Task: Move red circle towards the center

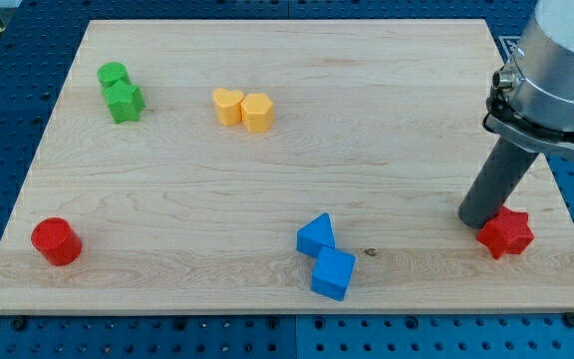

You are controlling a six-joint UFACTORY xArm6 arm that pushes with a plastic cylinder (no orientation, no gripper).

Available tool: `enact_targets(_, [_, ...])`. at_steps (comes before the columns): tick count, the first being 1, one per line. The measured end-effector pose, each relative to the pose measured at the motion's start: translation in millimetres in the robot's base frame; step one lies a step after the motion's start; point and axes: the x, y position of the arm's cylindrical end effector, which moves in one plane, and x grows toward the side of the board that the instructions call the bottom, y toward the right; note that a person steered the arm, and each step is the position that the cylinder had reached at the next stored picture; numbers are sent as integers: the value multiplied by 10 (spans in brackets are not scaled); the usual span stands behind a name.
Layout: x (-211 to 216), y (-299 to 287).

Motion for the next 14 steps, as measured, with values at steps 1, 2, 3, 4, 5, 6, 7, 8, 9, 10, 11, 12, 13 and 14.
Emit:
enact_targets(1, [87,100])
enact_targets(2, [173,213])
enact_targets(3, [165,237])
enact_targets(4, [153,156])
enact_targets(5, [49,-477])
enact_targets(6, [-223,-1079])
enact_targets(7, [-389,-1765])
enact_targets(8, [-389,-2686])
enact_targets(9, [-428,-3700])
enact_targets(10, [-443,-4220])
enact_targets(11, [-419,-4272])
enact_targets(12, [-292,-4788])
enact_targets(13, [-288,-4962])
enact_targets(14, [41,-4968])
